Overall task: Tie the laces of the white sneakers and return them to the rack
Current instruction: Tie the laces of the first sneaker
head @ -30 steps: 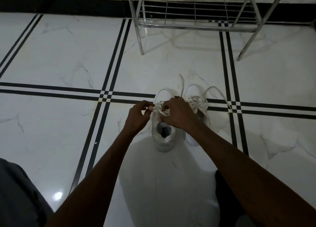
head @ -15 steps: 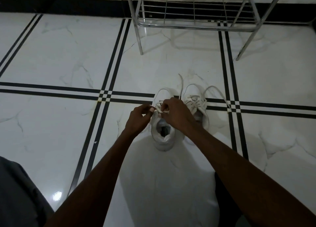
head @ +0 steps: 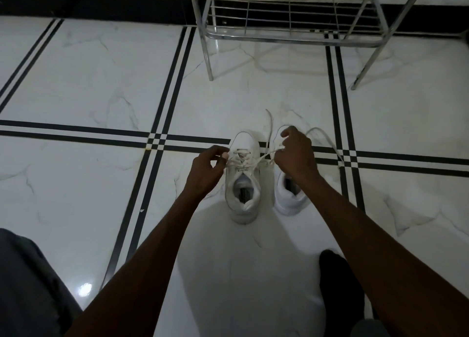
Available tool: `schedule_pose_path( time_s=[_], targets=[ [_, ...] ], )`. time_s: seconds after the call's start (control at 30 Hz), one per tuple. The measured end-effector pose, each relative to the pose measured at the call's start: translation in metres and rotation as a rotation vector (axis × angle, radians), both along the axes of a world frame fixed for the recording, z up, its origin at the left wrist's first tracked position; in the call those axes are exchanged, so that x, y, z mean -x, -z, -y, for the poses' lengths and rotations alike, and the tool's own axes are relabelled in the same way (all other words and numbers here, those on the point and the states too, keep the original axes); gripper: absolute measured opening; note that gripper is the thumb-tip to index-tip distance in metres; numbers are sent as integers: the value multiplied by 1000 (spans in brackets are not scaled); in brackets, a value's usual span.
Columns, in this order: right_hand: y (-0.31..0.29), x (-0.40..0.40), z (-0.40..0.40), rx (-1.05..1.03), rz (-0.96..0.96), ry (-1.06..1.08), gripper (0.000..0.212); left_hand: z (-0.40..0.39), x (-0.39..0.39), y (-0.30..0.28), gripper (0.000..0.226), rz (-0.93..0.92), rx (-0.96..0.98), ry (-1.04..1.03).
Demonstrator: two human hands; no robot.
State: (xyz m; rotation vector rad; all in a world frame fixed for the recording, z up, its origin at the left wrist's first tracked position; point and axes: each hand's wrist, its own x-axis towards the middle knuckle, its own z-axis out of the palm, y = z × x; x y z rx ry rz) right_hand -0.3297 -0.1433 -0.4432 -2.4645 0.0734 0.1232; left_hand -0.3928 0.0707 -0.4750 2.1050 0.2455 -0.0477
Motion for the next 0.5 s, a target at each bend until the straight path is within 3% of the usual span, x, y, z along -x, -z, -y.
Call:
schedule_pose_path(
  time_s=[0.1,0.2,0.33,0.5],
  targets=[
    [1,-1,-9,54,74,-372,38,0,-2,3,34,-56,-49,173],
    [8,7,-17,108,-81,-595,40,-3,-5,10,50,-89,-206,308],
    [14,13,-15,181,-144,-626,41,-3,-3,15,33,-70,-428,297],
    [13,11,-5,204,-192,-661,30,3,1,17,18,56,-476,219]
  ],
)
